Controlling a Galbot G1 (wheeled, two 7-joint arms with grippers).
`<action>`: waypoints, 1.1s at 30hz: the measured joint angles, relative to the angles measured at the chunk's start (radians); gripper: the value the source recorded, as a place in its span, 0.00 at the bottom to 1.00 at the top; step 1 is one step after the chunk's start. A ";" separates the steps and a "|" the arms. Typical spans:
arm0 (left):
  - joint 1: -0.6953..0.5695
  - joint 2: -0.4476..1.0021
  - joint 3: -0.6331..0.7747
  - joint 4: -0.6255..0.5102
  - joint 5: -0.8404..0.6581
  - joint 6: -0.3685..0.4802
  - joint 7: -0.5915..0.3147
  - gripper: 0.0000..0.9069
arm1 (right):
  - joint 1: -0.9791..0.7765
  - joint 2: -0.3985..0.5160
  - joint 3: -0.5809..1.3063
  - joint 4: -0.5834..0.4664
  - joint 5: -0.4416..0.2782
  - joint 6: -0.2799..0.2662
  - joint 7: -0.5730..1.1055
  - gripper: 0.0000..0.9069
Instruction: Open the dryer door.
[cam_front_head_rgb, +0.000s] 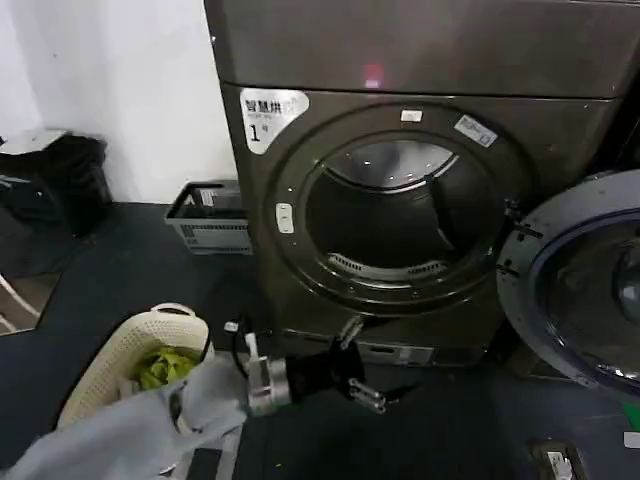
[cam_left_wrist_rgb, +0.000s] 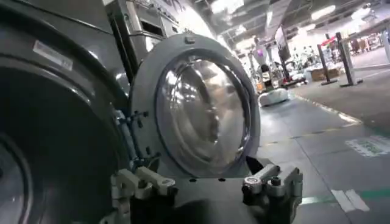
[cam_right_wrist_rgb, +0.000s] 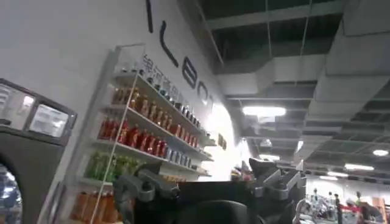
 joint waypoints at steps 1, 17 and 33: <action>0.010 0.008 -0.005 -0.008 -0.002 -0.003 0.000 1.00 | 0.002 0.001 -0.003 0.004 -0.001 -0.001 0.000 1.00; 0.157 0.107 -0.128 -0.096 0.028 0.021 0.021 1.00 | 0.008 0.001 -0.012 0.019 -0.003 -0.002 -0.016 1.00; 0.359 0.380 -0.346 -0.111 0.182 0.061 0.059 1.00 | 0.020 -0.007 0.000 0.026 -0.034 0.000 -0.026 1.00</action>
